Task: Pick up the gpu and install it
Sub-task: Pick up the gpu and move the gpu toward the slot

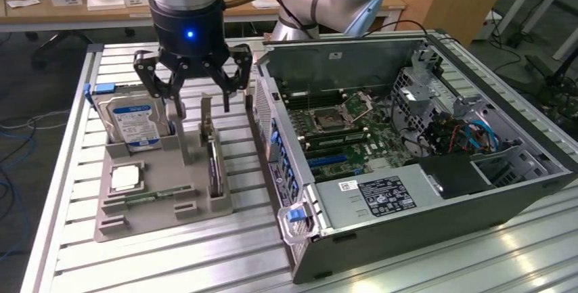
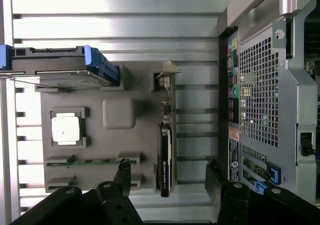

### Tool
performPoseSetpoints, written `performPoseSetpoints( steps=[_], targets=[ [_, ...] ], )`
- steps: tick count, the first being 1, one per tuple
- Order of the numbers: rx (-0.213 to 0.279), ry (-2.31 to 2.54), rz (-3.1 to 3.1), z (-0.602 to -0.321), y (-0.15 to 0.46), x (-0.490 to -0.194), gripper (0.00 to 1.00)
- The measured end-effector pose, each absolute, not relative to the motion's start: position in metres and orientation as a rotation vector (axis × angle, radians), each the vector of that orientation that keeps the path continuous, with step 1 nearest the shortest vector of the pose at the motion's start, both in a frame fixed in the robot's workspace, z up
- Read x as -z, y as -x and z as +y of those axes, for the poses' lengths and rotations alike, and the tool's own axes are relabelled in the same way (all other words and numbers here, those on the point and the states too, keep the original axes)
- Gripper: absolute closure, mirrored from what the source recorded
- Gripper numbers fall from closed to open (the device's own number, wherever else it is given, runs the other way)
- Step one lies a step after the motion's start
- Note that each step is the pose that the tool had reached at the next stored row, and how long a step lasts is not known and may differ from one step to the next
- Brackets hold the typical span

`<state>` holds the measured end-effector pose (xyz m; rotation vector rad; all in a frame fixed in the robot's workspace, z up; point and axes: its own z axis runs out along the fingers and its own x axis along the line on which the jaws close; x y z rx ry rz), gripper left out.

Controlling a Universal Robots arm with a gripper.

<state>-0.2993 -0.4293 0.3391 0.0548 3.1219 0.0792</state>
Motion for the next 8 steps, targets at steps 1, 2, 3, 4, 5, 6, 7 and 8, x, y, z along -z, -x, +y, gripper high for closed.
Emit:
performPoseSetpoints(
  steps=[1, 2, 3, 4, 5, 6, 7, 8],
  targets=[
    [-0.079, -0.055, 3.122, -0.4293, 0.2993, -0.3372, 0.29],
    [-0.079, -0.055, 3.122, -0.4293, 0.2993, -0.3354, 0.29],
    [-0.079, -0.055, 3.122, -0.4293, 0.2993, -0.3336, 0.29],
    [-0.079, -0.054, 3.122, -0.4293, 0.2993, -0.3311, 0.29],
    [-0.079, -0.052, 3.123, -0.4294, 0.2993, -0.3297, 0.29],
    [-0.079, -0.051, 3.123, -0.4294, 0.2993, -0.3287, 0.29],
    [-0.079, -0.051, 3.123, -0.4294, 0.2993, -0.3285, 0.29],
    [-0.079, -0.051, 3.123, -0.4294, 0.2993, -0.3285, 0.29]
  ],
)
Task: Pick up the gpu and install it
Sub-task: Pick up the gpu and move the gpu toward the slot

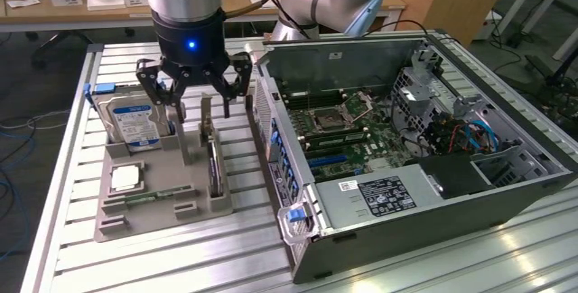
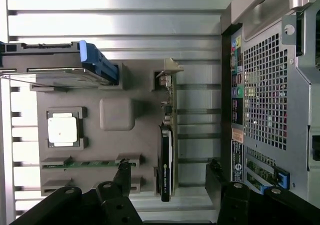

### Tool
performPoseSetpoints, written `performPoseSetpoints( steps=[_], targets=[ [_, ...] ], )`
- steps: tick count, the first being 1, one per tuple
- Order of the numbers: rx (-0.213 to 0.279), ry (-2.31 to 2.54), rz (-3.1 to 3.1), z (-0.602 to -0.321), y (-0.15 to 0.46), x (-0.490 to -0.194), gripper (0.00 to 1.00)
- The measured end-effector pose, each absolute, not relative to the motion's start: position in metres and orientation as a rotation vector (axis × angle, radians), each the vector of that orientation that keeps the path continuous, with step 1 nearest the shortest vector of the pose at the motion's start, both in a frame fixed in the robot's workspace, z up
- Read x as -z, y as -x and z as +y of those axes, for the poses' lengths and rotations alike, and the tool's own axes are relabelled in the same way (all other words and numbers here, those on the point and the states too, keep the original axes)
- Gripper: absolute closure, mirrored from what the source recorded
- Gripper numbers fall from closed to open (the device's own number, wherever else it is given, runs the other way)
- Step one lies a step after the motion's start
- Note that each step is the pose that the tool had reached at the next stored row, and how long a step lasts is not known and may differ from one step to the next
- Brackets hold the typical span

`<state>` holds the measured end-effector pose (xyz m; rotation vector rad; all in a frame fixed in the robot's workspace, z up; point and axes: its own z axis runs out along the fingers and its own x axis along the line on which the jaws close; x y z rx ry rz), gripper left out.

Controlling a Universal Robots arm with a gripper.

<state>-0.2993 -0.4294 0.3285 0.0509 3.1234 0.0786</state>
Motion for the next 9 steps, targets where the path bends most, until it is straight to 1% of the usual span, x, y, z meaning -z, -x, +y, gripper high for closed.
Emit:
performPoseSetpoints(
  steps=[3, 9],
  targets=[
    [-0.079, -0.051, 3.123, -0.429, 0.299, -0.328, 0.29],
    [-0.079, -0.051, 3.123, -0.43, 0.299, -0.318, 0.29]
  ],
)
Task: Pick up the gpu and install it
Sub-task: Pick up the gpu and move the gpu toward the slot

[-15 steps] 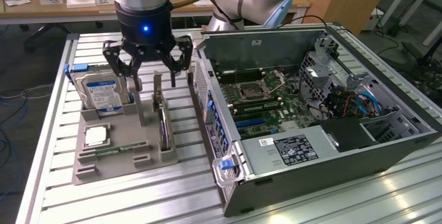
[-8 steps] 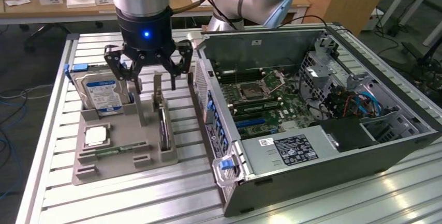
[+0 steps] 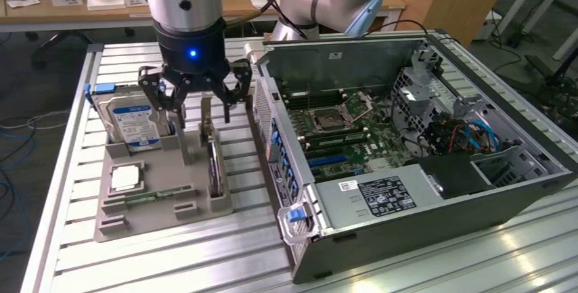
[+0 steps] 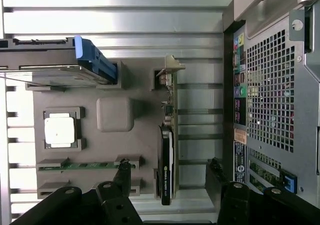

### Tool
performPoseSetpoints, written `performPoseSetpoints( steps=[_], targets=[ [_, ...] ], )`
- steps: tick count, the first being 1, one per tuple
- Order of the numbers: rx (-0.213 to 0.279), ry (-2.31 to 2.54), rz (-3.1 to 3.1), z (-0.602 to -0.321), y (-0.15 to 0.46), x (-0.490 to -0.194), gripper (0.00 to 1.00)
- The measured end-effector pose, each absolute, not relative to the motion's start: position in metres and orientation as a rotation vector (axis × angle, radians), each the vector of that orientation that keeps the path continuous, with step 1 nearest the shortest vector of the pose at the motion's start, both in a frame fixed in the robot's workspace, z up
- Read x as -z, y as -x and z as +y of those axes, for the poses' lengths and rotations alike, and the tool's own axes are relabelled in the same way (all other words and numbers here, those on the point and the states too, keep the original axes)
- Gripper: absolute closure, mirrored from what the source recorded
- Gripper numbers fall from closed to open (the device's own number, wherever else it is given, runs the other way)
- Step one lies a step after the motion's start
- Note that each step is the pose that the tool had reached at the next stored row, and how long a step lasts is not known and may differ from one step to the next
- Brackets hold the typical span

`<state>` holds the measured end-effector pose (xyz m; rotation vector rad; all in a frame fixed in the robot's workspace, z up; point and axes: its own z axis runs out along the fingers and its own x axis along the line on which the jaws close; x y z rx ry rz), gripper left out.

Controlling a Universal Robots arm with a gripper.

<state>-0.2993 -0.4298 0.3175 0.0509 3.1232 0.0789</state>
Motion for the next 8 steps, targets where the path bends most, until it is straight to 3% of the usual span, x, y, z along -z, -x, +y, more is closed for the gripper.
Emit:
performPoseSetpoints(
  steps=[8],
  targets=[
    [-0.08, -0.051, 3.125, -0.4298, 0.2969, -0.3111, 0.29]
  ],
)
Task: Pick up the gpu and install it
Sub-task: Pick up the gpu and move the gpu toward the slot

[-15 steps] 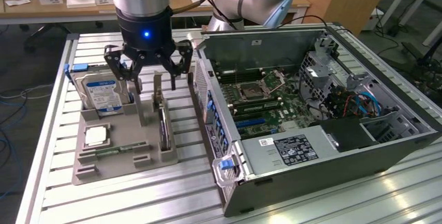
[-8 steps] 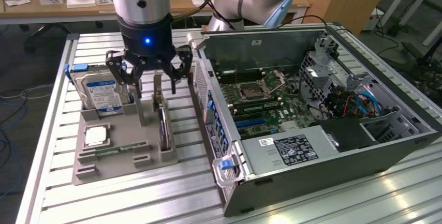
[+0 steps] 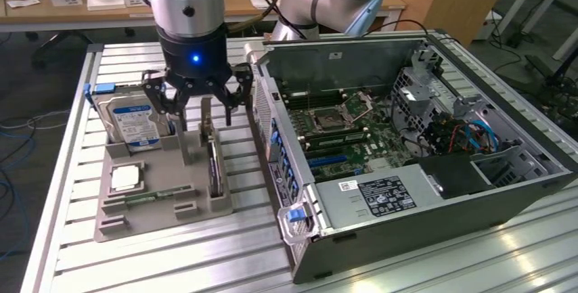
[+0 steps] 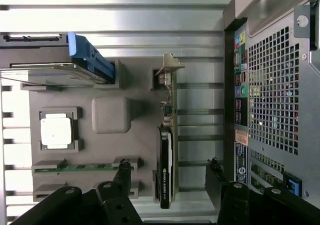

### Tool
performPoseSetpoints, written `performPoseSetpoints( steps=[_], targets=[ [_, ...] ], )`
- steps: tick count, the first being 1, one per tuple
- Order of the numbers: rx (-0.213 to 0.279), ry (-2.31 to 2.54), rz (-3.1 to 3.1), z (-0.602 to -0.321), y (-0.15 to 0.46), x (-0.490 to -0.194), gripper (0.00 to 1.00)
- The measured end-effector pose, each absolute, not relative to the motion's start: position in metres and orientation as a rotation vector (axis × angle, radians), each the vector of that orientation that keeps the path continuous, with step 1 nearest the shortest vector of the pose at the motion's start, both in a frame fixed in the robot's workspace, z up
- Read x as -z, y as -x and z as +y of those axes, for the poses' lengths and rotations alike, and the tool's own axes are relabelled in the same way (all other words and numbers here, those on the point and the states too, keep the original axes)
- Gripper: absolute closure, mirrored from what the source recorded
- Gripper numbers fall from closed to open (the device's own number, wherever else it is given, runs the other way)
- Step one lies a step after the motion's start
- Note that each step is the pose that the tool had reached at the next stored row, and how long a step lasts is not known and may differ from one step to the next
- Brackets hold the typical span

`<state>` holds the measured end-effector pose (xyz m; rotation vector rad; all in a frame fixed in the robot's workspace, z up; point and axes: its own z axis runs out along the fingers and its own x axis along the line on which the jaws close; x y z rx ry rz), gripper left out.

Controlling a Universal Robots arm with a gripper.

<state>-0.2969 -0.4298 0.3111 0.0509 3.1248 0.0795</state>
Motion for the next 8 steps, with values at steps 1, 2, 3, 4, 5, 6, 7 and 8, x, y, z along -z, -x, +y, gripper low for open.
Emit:
performPoseSetpoints(
  steps=[1, 2, 3, 4, 5, 6, 7, 8],
  targets=[
    [-0.08, -0.051, 3.125, -0.43, 0.297, -0.31, 0.29],
    [-0.08, -0.051, 3.125, -0.43, 0.296, -0.309, 0.29],
    [-0.08, -0.051, 3.125, -0.43, 0.296, -0.308, 0.29],
    [-0.08, -0.051, 3.125, -0.43, 0.296, -0.307, 0.29],
    [-0.08, -0.051, 3.125, -0.43, 0.296, -0.305, 0.29],
    [-0.08, -0.051, 3.125, -0.431, 0.296, -0.303, 0.29],
    [-0.08, -0.051, 3.125, -0.431, 0.296, -0.301, 0.29],
    [-0.08, -0.051, 3.125, -0.431, 0.296, -0.299, 0.29]
  ],
)
